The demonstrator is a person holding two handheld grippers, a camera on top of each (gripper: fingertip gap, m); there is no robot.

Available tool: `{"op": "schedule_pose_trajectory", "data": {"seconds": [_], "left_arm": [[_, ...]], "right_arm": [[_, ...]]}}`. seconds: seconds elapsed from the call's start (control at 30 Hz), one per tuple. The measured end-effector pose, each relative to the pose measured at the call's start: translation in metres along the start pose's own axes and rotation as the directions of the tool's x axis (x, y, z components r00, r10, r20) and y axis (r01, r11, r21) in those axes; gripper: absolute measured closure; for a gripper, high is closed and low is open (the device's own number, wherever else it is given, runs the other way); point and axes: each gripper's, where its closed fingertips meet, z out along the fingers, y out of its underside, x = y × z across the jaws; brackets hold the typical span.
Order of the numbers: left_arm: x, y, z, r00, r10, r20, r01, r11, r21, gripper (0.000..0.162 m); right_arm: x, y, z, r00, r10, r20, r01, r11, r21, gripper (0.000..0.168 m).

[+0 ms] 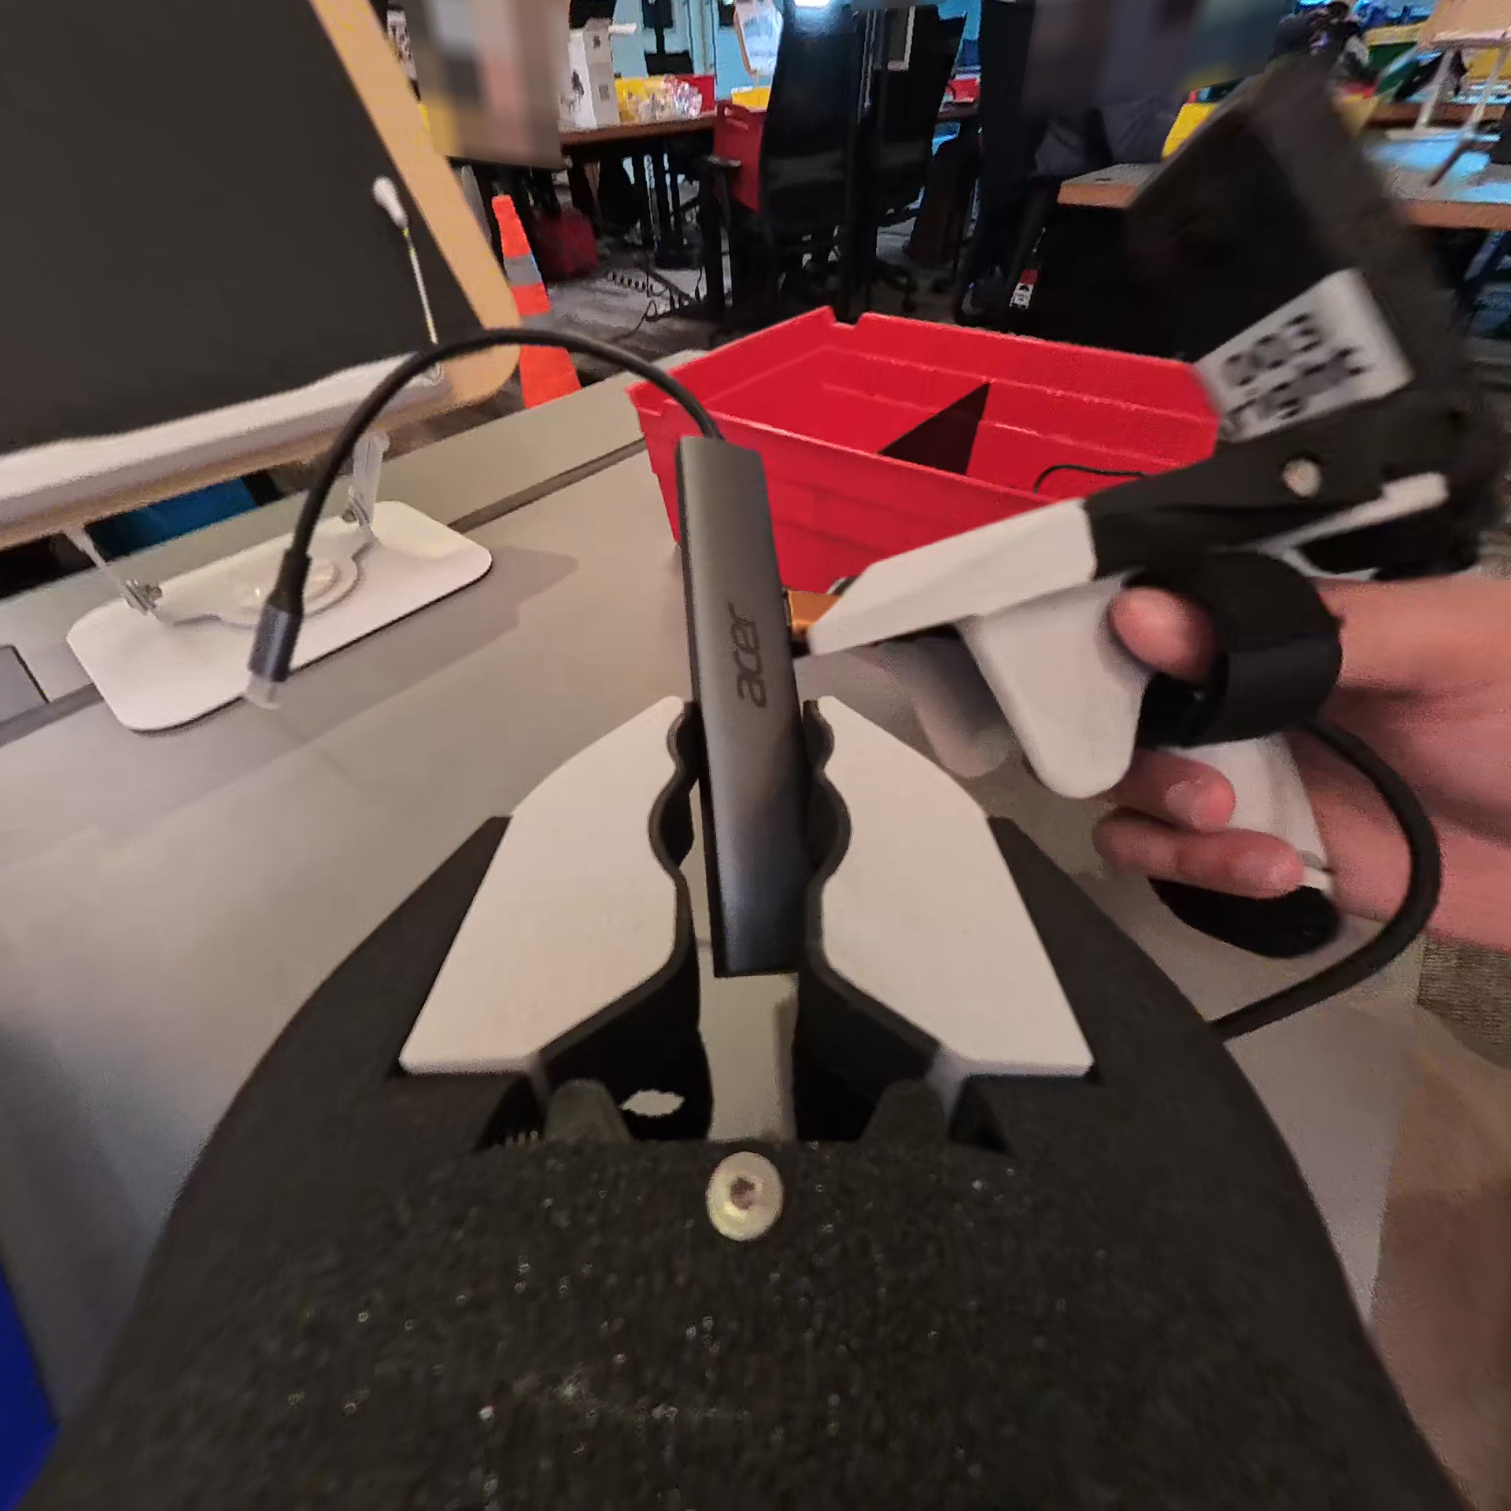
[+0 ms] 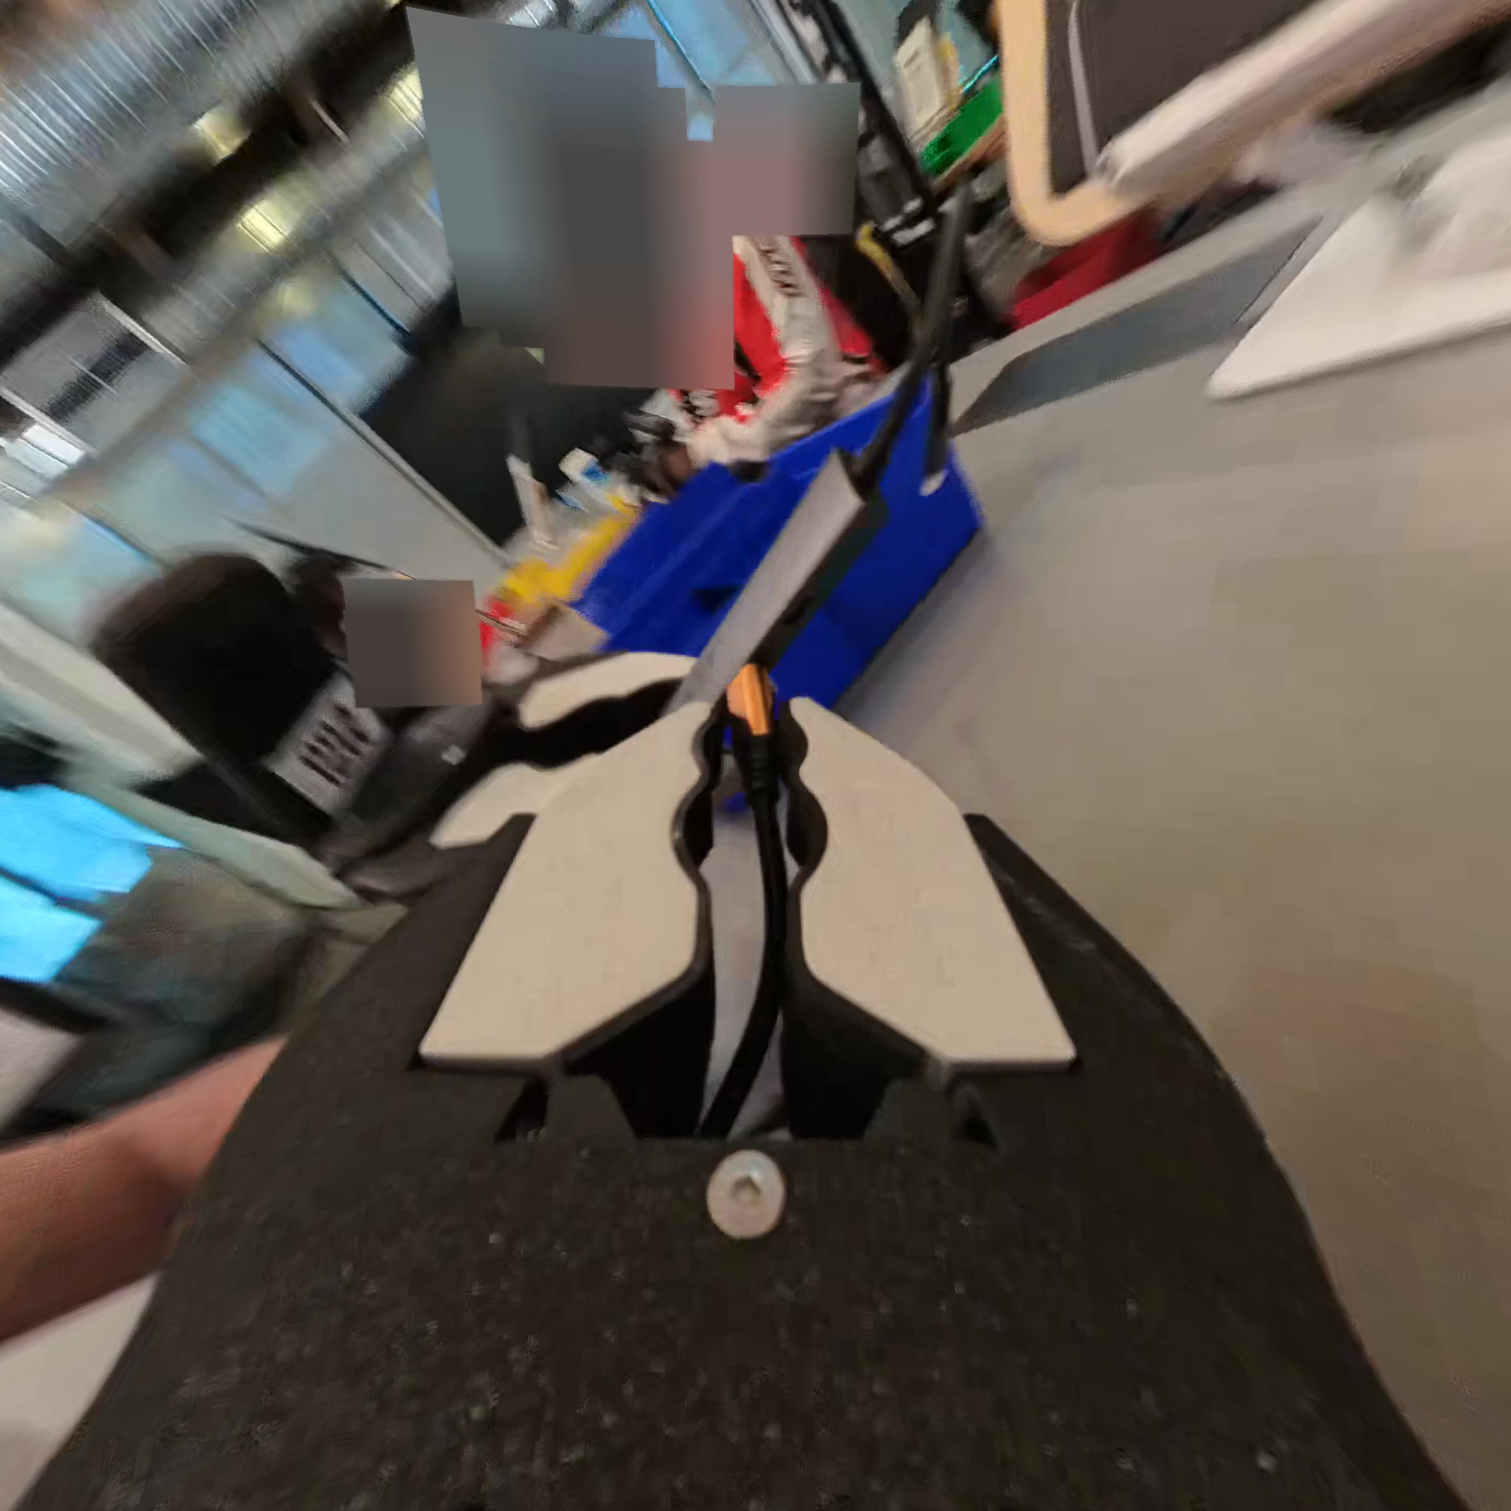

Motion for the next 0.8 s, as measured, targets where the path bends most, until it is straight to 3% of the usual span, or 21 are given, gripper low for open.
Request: {"op": "schedule_pose_trajectory", "data": {"seconds": [0.07, 0.17, 0.23, 0.3, 0.6, 0.8], "left_arm": [[-0.006, 0.003, 0.000, 0.997, -0.082, -0.014, 0.081, 0.996, -0.031, 0.138], [-0.008, 0.010, 0.001, 0.963, -0.249, -0.102, 0.240, 0.967, -0.086, 0.138], [-0.009, 0.012, 0.001, 0.935, -0.327, -0.138, 0.315, 0.944, -0.102, 0.138], [-0.010, 0.014, 0.002, 0.920, -0.363, -0.147, 0.350, 0.931, -0.108, 0.138], [0.002, 0.016, 0.006, 0.947, -0.289, -0.142, 0.271, 0.953, -0.132, 0.138], [-0.006, 0.010, 0.008, 0.975, -0.224, -0.004, 0.222, 0.968, -0.113, 0.139]], "right_arm": [[0.005, -0.004, -0.003, 0.956, -0.266, -0.121, 0.265, 0.964, -0.020, 0.152], [0.006, -0.009, -0.007, 0.766, -0.598, -0.236, 0.595, 0.799, -0.090, 0.151], [0.005, -0.002, -0.004, 0.646, -0.728, -0.229, 0.715, 0.682, -0.150, 0.150], [0.012, 0.005, -0.002, 0.591, -0.769, -0.244, 0.744, 0.636, -0.202, 0.149], [0.020, 0.008, 0.001, 0.669, -0.699, -0.253, 0.678, 0.713, -0.177, 0.156], [0.020, 0.003, 0.001, 0.705, -0.648, -0.288, 0.620, 0.760, -0.194, 0.156]]}}
